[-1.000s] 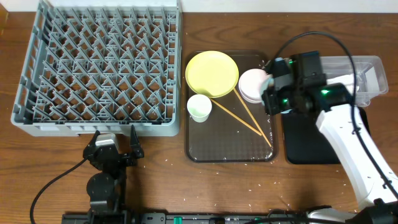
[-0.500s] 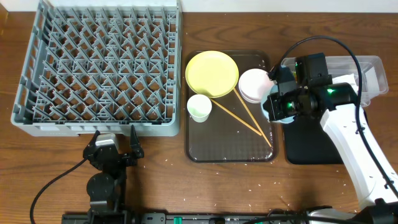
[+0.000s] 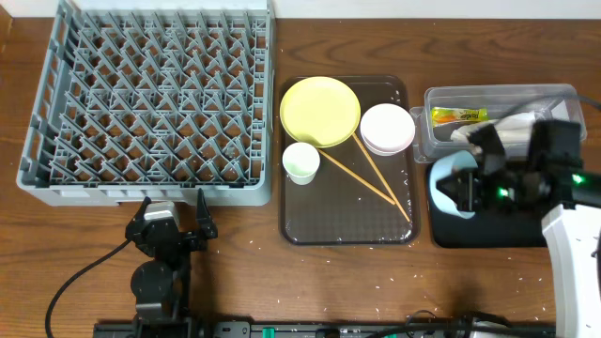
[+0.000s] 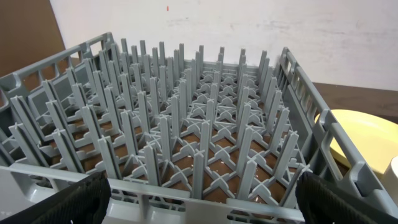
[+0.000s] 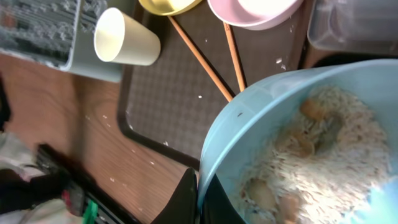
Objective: Sort waste into correct bins and load items into the dishwasher
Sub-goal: 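Tip the blue bowl over the black tray to dump the rice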
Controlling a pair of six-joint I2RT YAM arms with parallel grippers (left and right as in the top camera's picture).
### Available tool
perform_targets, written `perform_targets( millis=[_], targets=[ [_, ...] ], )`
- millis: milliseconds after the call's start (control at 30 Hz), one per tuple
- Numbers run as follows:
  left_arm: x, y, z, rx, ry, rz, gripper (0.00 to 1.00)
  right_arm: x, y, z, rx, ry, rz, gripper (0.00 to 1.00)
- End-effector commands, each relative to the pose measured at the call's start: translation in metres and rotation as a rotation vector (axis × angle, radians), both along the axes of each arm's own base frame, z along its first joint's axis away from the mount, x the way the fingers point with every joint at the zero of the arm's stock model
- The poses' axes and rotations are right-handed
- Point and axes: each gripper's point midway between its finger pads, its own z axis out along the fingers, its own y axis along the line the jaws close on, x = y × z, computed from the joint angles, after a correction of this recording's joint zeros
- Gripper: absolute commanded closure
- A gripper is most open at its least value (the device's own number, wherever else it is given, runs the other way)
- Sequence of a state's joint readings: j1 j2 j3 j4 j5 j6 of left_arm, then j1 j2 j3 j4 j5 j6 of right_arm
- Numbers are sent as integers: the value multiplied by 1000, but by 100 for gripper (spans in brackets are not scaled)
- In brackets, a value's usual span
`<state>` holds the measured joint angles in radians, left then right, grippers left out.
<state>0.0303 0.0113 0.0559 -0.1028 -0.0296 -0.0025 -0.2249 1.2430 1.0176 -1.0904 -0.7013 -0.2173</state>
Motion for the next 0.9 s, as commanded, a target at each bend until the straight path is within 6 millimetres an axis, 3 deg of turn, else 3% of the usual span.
perform_targets(
  millis=[0, 433, 733, 867],
  targets=[
    [0, 3, -17, 7, 38, 15, 5, -7, 1, -1, 213, -83, 12, 99],
    [0, 3, -17, 7, 38, 15, 5, 4, -56, -10, 521, -259, -244, 99],
    [0, 3, -17, 7, 39, 15, 5, 17, -73, -8, 795, -298, -309, 99],
    [0, 3, -17, 7, 38, 15, 5, 17, -78, -13, 869, -199, -383, 99]
  ],
)
